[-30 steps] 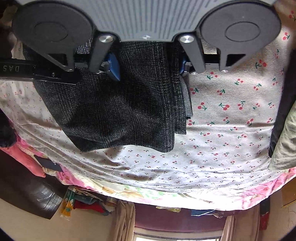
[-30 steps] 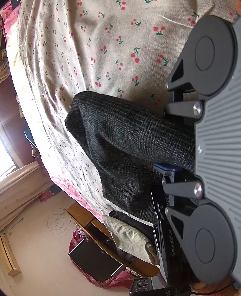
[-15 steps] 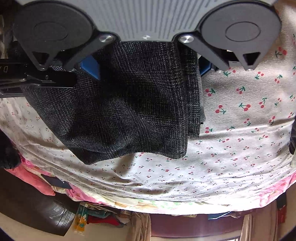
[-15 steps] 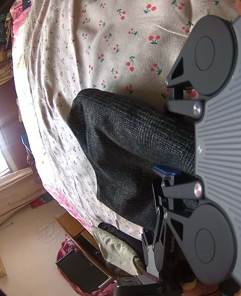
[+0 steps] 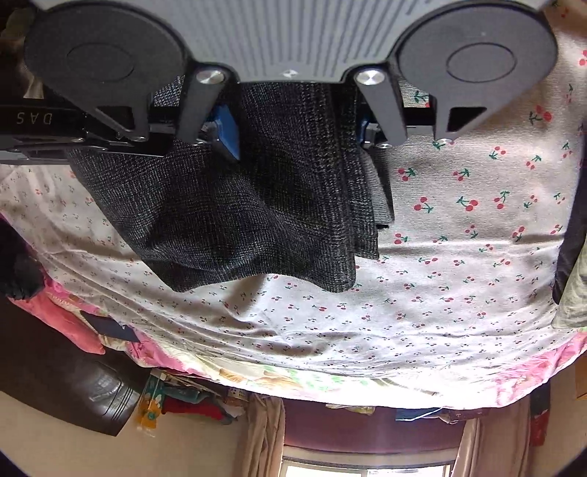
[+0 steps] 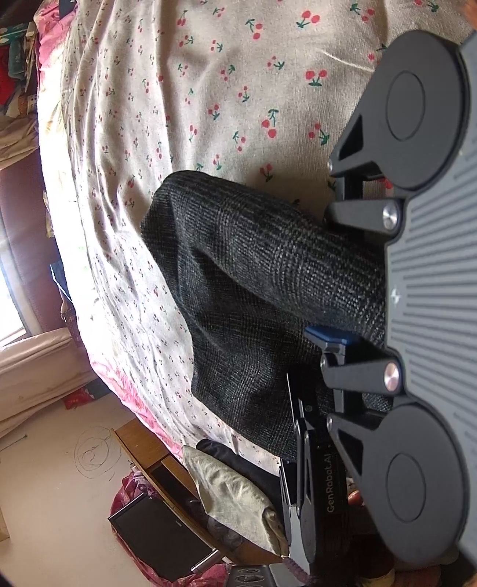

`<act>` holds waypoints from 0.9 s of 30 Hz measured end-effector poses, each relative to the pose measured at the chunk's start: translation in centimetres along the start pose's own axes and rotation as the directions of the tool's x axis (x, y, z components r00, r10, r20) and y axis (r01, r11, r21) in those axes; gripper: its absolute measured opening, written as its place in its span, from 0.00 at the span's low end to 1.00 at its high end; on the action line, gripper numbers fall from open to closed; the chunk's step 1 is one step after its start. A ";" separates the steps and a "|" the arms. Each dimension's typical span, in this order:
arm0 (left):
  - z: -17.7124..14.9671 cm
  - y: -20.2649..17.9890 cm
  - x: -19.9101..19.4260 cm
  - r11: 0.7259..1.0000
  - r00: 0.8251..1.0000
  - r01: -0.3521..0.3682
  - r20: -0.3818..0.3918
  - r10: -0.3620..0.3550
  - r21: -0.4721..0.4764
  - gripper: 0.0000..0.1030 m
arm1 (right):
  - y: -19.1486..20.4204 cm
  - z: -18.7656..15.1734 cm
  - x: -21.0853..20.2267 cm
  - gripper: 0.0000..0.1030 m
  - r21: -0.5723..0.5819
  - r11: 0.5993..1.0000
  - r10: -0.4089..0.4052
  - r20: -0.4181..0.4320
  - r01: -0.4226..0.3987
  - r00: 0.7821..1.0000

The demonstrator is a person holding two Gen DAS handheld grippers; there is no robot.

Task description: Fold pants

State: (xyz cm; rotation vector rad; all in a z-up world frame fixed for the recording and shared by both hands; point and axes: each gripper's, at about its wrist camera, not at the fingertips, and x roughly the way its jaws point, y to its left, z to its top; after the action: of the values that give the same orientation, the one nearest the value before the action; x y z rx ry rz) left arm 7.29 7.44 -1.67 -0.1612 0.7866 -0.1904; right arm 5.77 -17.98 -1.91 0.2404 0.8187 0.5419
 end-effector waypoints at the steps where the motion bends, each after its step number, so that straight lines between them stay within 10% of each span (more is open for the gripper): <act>1: 0.1 0.1 -0.3 1.000 1.000 0.003 0.004 -0.003 -0.017 0.62 | -0.3 0.1 -0.2 0.32 0.023 1.000 0.015 0.003 -0.015 1.000; 14: 2.9 -6.0 0.1 0.987 0.988 0.153 0.006 -0.154 0.045 0.50 | -4.6 1.4 -6.0 0.26 0.188 0.981 0.034 0.127 -0.057 0.991; 27: 8.8 -24.1 8.9 0.879 0.894 0.446 -0.026 -0.448 0.172 0.50 | -17.7 7.3 -17.6 0.25 0.268 0.942 -0.269 0.248 0.201 0.931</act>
State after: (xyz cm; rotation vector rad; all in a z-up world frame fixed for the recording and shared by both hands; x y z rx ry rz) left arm 17.11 -17.40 3.55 -0.1774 0.7048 -0.6961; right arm 7.81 -42.43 6.83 0.4238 0.6216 0.1732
